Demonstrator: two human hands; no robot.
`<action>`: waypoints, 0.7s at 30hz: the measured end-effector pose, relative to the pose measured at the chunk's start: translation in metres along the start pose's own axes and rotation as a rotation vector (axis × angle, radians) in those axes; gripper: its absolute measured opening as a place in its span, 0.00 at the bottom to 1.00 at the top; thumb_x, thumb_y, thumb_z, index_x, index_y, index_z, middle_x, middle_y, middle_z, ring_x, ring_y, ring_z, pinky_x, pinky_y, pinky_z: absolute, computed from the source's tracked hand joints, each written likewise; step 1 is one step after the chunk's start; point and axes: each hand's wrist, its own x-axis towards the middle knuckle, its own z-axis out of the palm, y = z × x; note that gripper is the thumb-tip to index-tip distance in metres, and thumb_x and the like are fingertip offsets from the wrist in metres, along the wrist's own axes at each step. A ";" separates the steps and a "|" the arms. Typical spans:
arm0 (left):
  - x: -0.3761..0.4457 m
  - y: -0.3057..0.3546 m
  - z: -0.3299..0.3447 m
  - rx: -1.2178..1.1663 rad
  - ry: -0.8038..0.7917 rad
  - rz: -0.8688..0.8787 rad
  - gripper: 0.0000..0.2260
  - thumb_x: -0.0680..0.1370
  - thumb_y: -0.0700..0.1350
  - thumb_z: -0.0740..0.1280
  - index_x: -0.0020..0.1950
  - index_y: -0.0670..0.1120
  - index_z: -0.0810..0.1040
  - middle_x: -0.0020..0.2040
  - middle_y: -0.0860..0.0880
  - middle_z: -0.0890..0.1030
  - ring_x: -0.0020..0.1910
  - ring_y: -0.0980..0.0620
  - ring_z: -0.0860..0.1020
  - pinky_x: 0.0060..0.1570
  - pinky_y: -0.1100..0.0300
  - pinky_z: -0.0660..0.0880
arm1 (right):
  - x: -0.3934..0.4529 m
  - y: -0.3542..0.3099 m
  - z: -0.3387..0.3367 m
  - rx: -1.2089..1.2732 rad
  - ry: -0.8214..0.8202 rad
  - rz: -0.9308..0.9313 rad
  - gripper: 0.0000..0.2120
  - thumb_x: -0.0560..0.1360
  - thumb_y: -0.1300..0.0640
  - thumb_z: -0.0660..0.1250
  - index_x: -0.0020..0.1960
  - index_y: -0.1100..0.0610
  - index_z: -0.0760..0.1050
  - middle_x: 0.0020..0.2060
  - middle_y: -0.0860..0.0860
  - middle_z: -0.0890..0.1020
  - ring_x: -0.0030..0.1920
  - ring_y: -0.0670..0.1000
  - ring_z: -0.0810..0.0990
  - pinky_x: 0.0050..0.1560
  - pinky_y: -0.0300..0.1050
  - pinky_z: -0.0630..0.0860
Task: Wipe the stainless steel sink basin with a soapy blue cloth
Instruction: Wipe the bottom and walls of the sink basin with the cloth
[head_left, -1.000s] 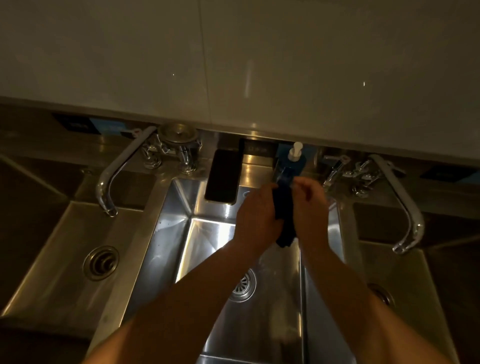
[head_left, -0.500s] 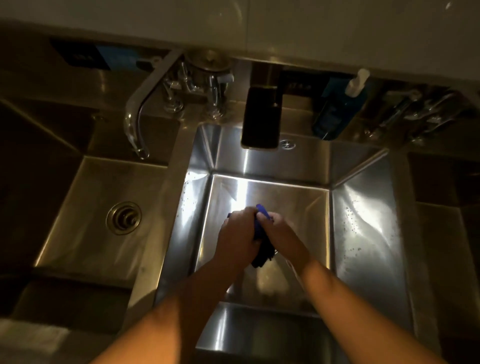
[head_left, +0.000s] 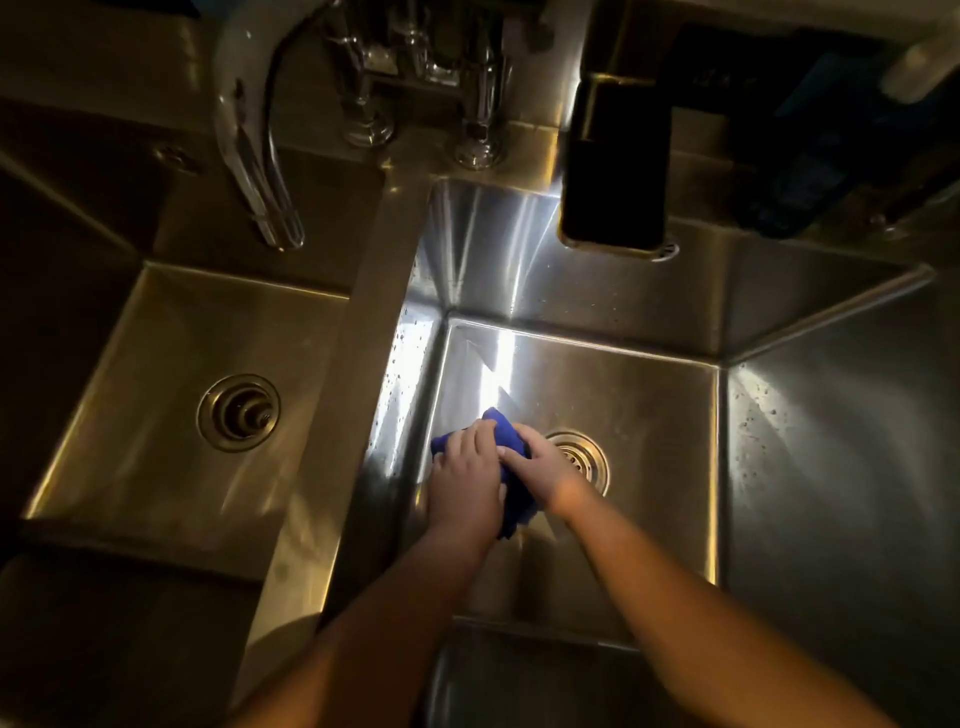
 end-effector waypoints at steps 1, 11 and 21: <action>0.002 -0.002 0.007 0.008 -0.008 -0.022 0.29 0.75 0.44 0.65 0.74 0.44 0.59 0.70 0.46 0.67 0.69 0.48 0.65 0.65 0.56 0.64 | 0.005 0.003 0.002 -0.024 -0.017 -0.002 0.15 0.77 0.57 0.63 0.63 0.56 0.72 0.55 0.55 0.78 0.54 0.52 0.75 0.55 0.44 0.71; 0.012 -0.039 0.065 0.213 -0.174 -0.029 0.33 0.81 0.53 0.53 0.72 0.44 0.32 0.78 0.45 0.39 0.77 0.47 0.41 0.73 0.47 0.46 | 0.053 0.034 0.016 -0.084 -0.084 -0.072 0.18 0.78 0.58 0.63 0.67 0.54 0.70 0.58 0.50 0.78 0.55 0.45 0.74 0.58 0.39 0.70; 0.022 -0.050 0.091 0.236 -0.078 0.034 0.26 0.79 0.51 0.46 0.74 0.42 0.45 0.75 0.42 0.43 0.75 0.45 0.48 0.72 0.47 0.55 | 0.020 0.074 0.051 -0.510 0.195 -0.374 0.27 0.79 0.55 0.56 0.76 0.50 0.53 0.76 0.49 0.53 0.76 0.50 0.50 0.74 0.44 0.49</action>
